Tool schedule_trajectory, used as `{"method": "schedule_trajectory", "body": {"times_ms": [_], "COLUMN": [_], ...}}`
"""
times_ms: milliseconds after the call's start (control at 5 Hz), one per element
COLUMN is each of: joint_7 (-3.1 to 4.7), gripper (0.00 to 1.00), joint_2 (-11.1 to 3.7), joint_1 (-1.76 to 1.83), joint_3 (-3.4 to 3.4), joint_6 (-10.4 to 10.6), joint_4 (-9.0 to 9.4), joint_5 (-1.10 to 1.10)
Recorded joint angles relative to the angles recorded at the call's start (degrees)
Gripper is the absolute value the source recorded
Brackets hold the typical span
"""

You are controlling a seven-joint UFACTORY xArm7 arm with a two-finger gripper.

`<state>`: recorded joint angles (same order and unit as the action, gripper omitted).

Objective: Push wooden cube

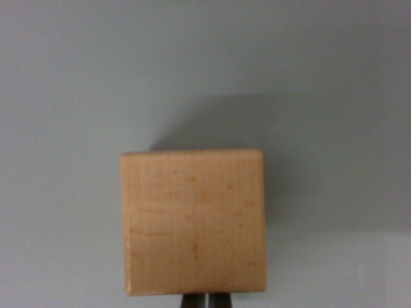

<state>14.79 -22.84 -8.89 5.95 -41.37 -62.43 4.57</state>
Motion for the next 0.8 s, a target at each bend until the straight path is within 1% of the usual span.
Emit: {"method": "schedule_trajectory", "body": {"times_ms": [200, 400, 600, 800], "joint_7": [-0.26, -0.26, -0.53, -0.53], "gripper": [1.00, 1.00, 1.00, 1.00], "joint_2": [-1.48, -1.48, -3.07, -3.07], "joint_1": [0.05, 0.05, 0.11, 0.11], "joint_3": [-0.12, -0.12, -0.25, -0.25], "joint_6": [-0.9, -0.9, -1.9, -1.9], "joint_4": [-2.43, -2.43, -5.01, -5.01], "joint_5": [0.03, 0.03, 0.06, 0.06]}}
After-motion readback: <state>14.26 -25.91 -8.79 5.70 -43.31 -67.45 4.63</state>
